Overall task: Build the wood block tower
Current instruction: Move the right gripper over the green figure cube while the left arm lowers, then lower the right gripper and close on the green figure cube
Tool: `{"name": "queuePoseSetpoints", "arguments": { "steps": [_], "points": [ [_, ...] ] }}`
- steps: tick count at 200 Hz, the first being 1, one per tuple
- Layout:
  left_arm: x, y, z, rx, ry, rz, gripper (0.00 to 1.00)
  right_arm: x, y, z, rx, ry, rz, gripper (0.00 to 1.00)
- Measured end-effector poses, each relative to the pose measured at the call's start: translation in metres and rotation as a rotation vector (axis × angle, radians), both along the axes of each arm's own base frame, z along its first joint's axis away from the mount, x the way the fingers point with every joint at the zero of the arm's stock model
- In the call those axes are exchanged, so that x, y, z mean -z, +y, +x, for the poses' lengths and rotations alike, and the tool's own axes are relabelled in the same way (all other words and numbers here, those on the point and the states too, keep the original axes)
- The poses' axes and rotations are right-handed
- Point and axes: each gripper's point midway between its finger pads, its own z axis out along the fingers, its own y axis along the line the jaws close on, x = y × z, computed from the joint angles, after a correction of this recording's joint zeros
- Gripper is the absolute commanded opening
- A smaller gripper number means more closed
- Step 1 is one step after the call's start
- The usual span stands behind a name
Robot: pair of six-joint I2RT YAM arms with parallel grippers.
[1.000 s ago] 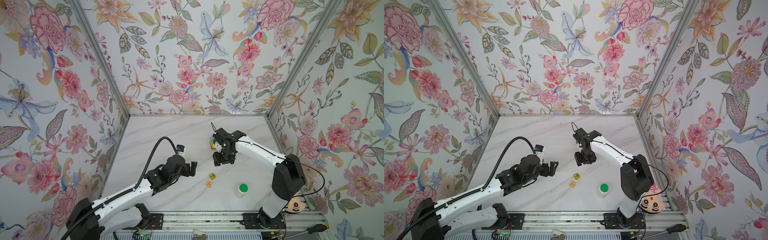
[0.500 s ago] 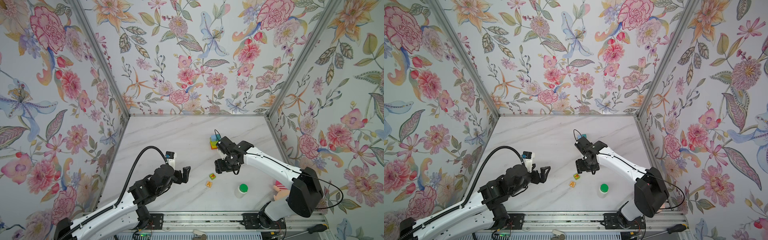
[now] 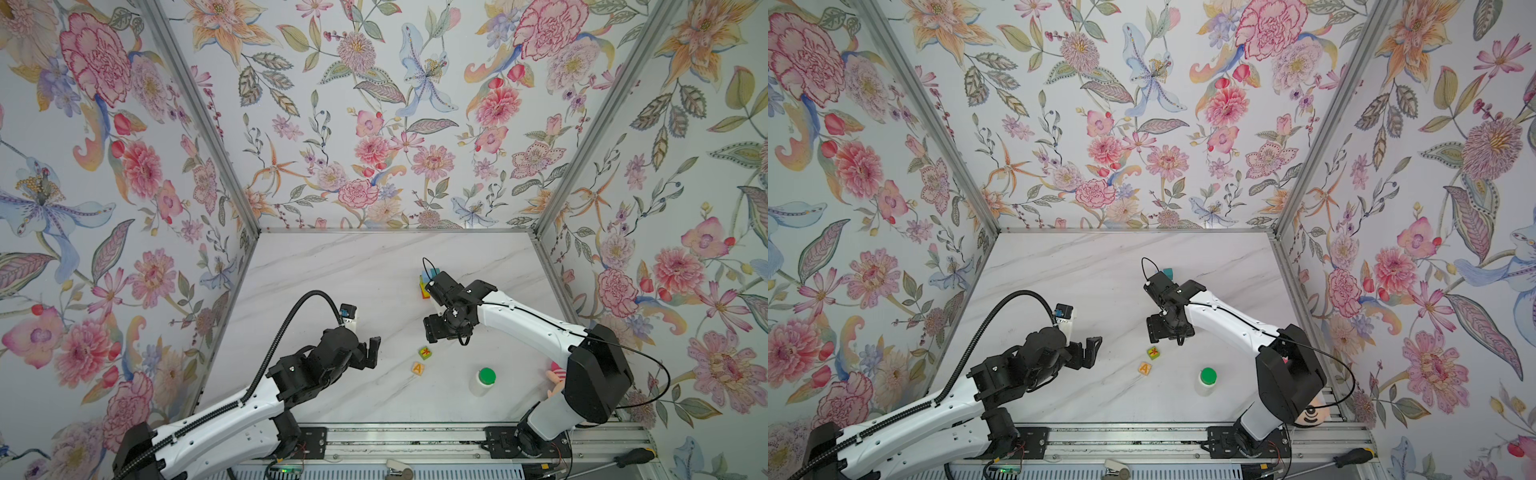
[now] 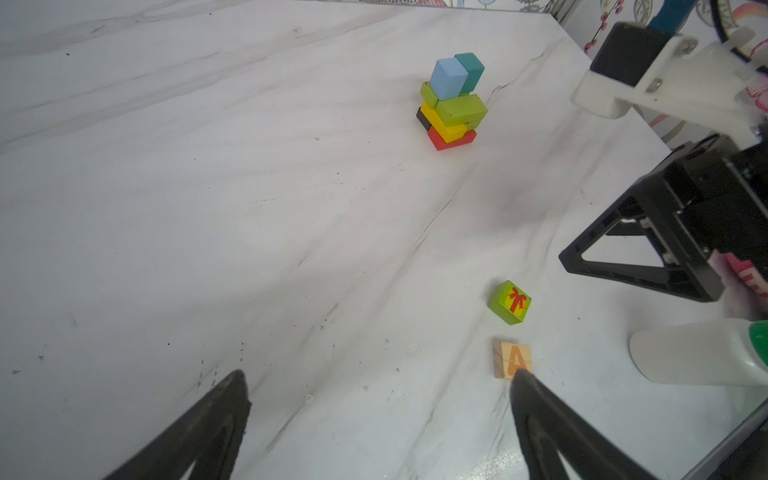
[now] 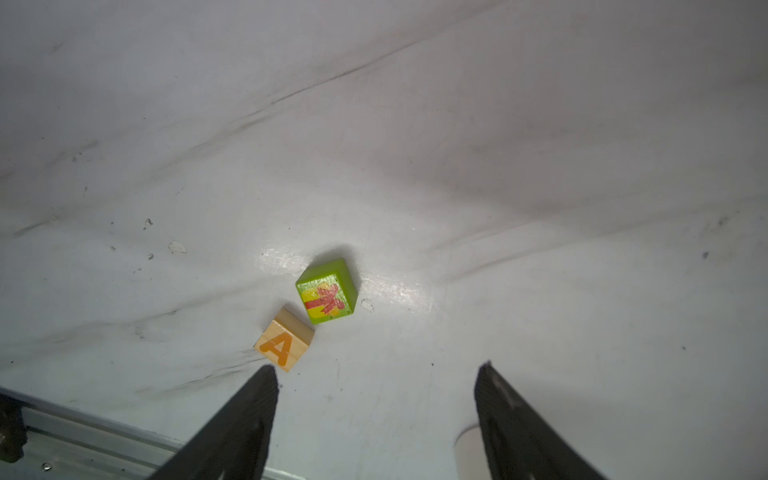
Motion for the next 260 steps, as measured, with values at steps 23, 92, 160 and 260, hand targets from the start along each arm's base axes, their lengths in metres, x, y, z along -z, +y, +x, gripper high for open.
{"name": "queuePoseSetpoints", "arguments": {
  "steps": [23, 92, 160, 260],
  "points": [
    [-0.004, -0.007, 0.006, 0.033, -0.025, 0.041, 0.99, 0.002, -0.001, 0.009, 0.018, -0.009, 0.013, 0.76],
    [-0.013, -0.021, 0.012, 0.074, -0.071, 0.021, 0.99, 0.015, -0.002, 0.015, 0.025, 0.024, 0.01, 0.63],
    [-0.003, -0.019, 0.008, 0.072, -0.059, -0.006, 0.99, 0.025, 0.017, -0.003, -0.043, 0.05, 0.043, 0.6],
    [-0.009, -0.013, 0.005, 0.052, -0.066, -0.042, 0.99, 0.057, 0.033, -0.019, -0.102, 0.115, 0.005, 0.51]
  ]
}}
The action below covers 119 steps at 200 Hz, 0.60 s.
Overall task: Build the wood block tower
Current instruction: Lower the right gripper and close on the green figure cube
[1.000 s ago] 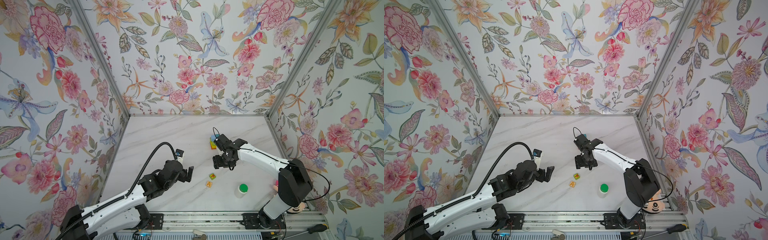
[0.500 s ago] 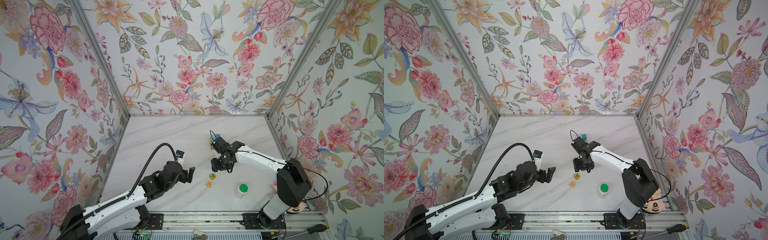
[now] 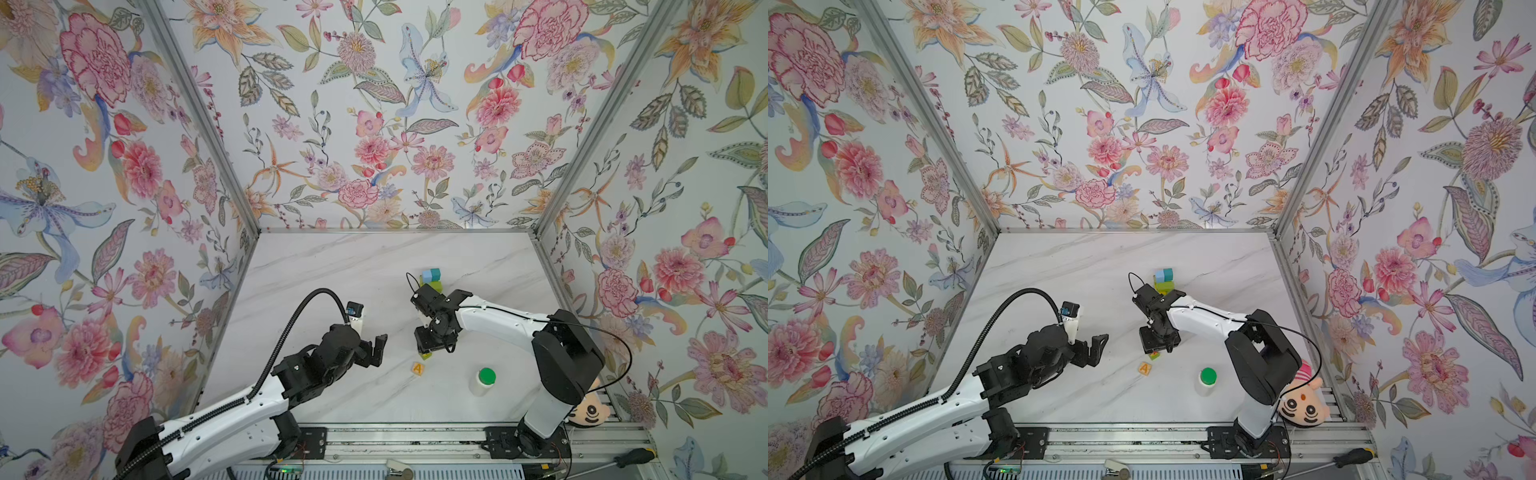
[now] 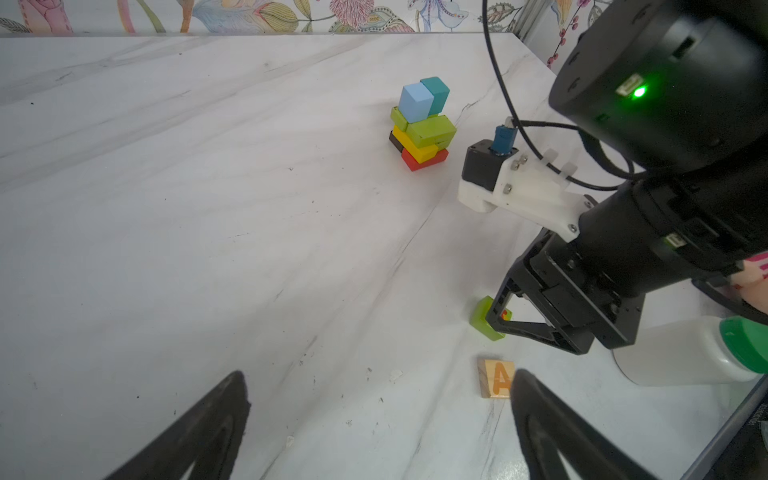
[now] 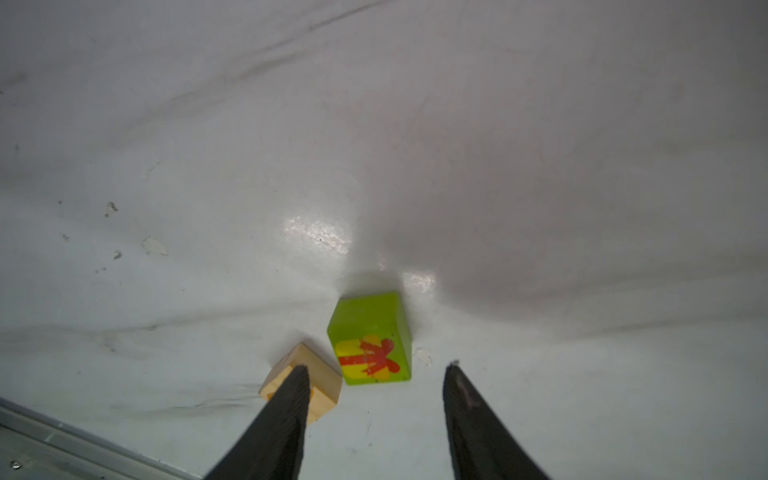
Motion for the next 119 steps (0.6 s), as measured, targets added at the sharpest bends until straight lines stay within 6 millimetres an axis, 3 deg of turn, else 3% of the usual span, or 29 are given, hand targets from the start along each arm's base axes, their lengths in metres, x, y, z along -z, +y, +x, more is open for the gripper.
{"name": "queuePoseSetpoints", "arguments": {
  "steps": [119],
  "points": [
    [0.0, 0.012, -0.004, -0.025, -0.006, -0.002, 0.99, 0.026, 0.0, -0.005, -0.027, 0.041, -0.059, 0.36]
  ]
}}
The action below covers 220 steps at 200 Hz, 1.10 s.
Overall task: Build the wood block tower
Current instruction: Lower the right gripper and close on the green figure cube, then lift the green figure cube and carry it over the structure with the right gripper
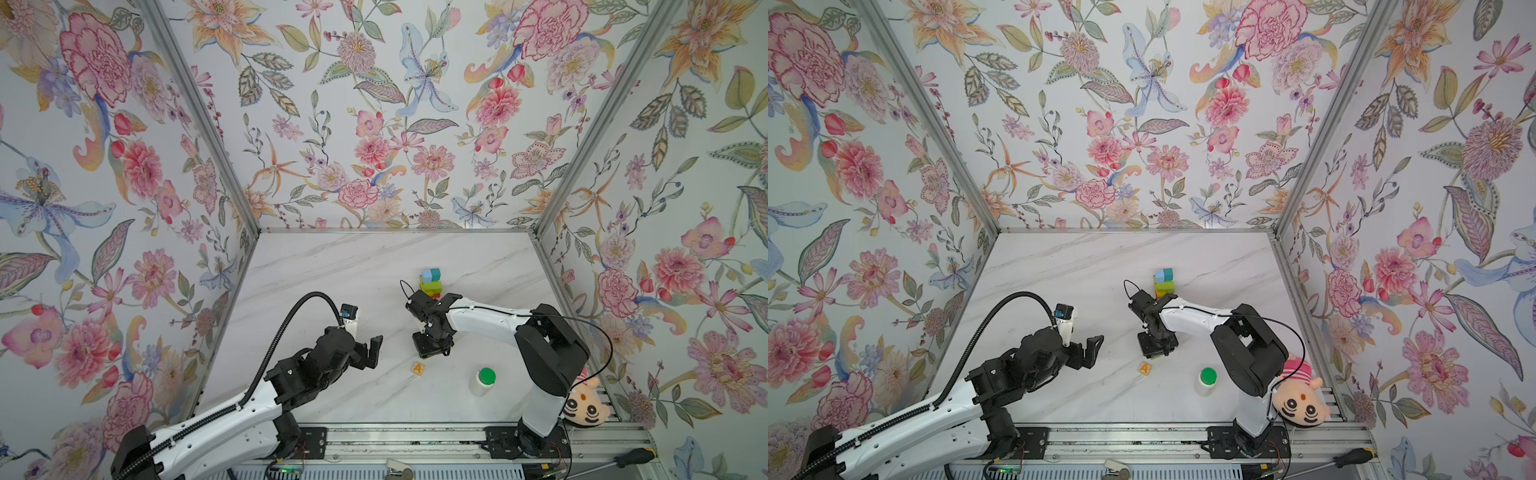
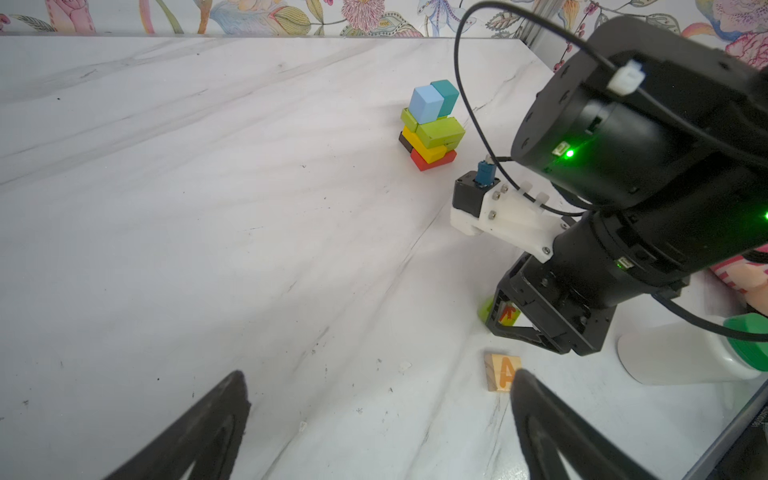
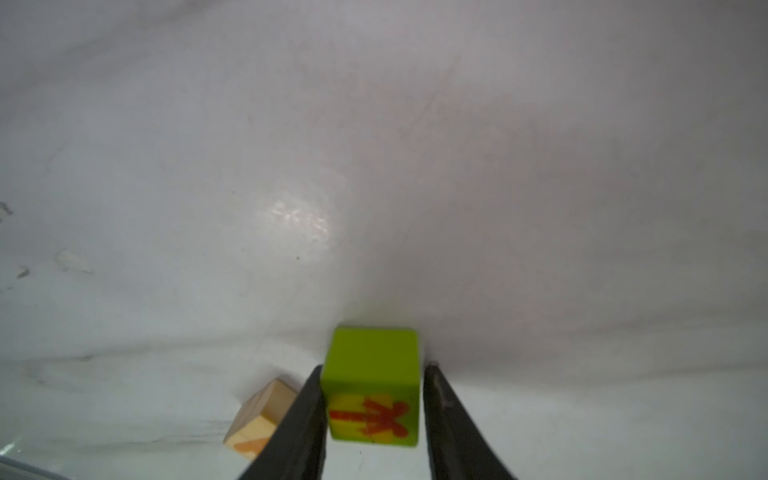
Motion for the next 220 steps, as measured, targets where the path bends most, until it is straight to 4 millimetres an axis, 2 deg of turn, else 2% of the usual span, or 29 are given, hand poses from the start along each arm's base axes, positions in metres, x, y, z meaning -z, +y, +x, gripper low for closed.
{"name": "queuePoseSetpoints", "arguments": {
  "steps": [51, 110, 169, 196, 220],
  "points": [
    [-0.004, 0.005, -0.002, -0.009, -0.009, -0.002, 0.99, -0.001, 0.004, 0.005, -0.003, -0.009, 0.002, 0.3],
    [-0.003, 0.009, -0.001, -0.019, -0.014, 0.016, 0.99, -0.001, 0.01, 0.011, 0.001, -0.016, 0.011, 0.29],
    [0.01, 0.011, 0.003, -0.008, -0.004, 0.093, 0.99, -0.003, 0.012, 0.015, 0.01, -0.027, 0.008, 0.29],
    [0.01, 0.016, 0.009, -0.02, -0.008, 0.1, 0.99, -0.015, 0.019, 0.025, 0.012, -0.05, 0.017, 0.29],
    [0.01, 0.023, 0.016, -0.039, -0.007, 0.106, 0.99, -0.035, 0.03, 0.048, 0.025, -0.097, 0.041, 0.29]
  ]
}}
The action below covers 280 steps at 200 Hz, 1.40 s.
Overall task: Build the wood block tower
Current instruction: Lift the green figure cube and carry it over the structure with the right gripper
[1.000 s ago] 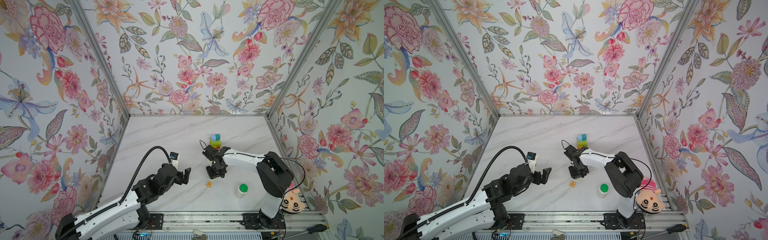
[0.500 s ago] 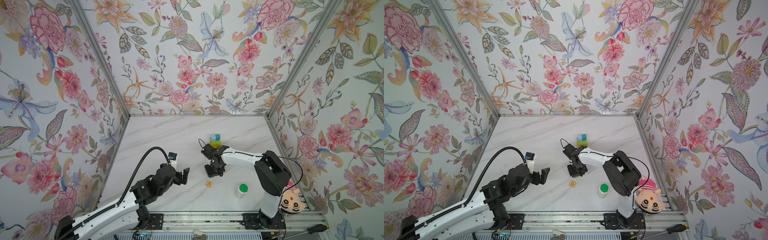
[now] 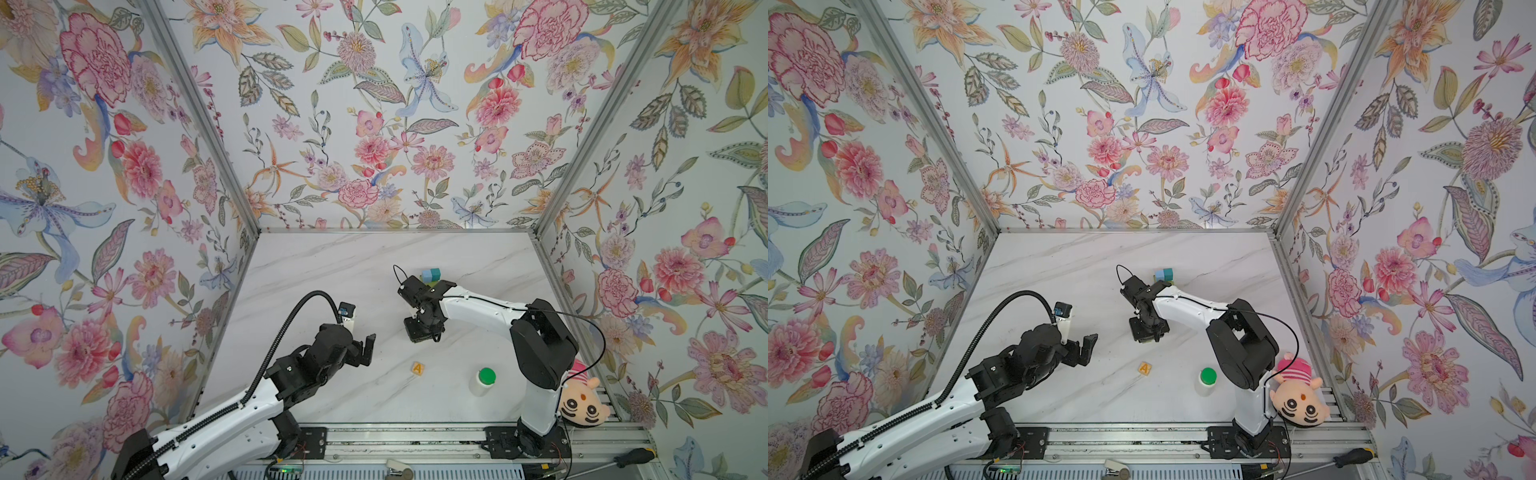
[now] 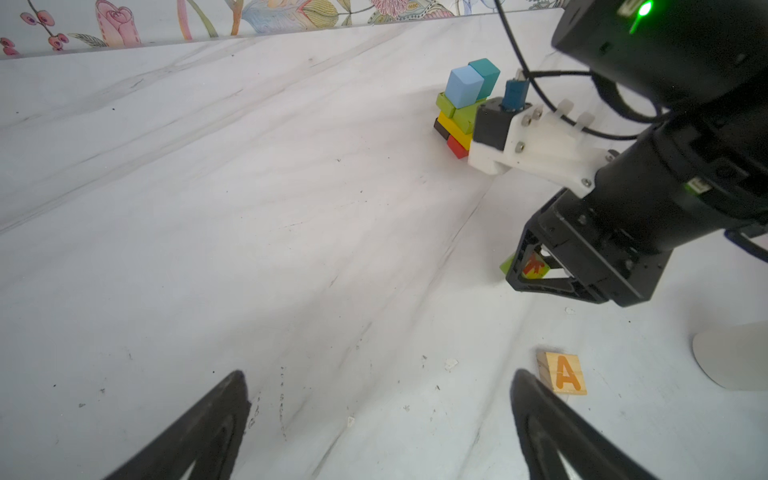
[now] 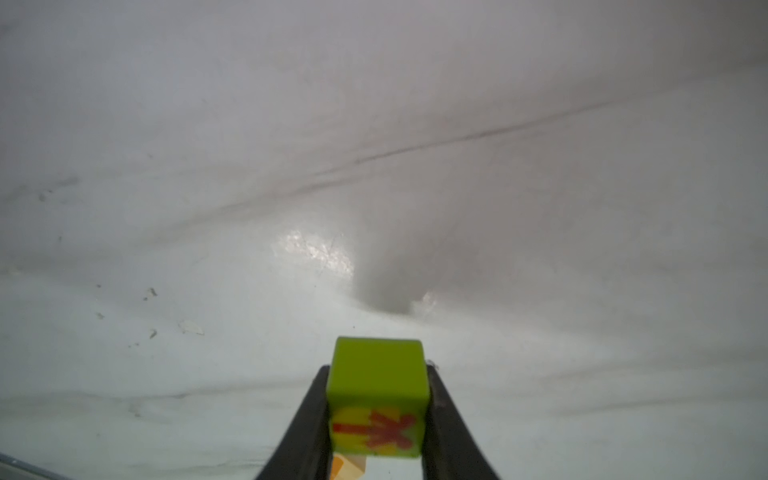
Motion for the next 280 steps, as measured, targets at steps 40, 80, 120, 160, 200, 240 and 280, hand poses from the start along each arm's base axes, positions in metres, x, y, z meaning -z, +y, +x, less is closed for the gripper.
{"name": "queuePoseSetpoints", "arguments": {
  "steps": [40, 80, 120, 160, 200, 240, 280],
  "points": [
    [-0.003, 0.01, 0.014, -0.033, -0.004, -0.003, 0.99, -0.028, 0.001, 0.051, 0.056, -0.08, 0.018, 0.29],
    [-0.005, 0.01, 0.026, -0.041, -0.011, -0.002, 1.0, -0.037, -0.017, 0.091, 0.119, -0.106, 0.0, 0.29],
    [-0.008, 0.004, 0.039, -0.042, -0.017, -0.001, 0.99, -0.034, -0.037, 0.121, 0.171, -0.099, -0.019, 0.3],
    [-0.01, 0.0, 0.052, -0.04, -0.013, 0.002, 0.99, -0.032, -0.04, 0.139, 0.178, -0.1, -0.022, 0.3],
    [-0.016, -0.001, 0.062, -0.043, -0.022, 0.006, 0.99, -0.032, -0.04, 0.148, 0.182, -0.108, -0.016, 0.31],
    [-0.017, 0.0, 0.066, -0.037, -0.02, 0.013, 0.99, -0.029, -0.043, 0.155, 0.192, -0.107, -0.017, 0.32],
    [-0.016, 0.001, 0.067, -0.039, -0.019, 0.018, 0.99, -0.021, -0.047, 0.156, 0.196, -0.092, -0.029, 0.32]
  ]
}}
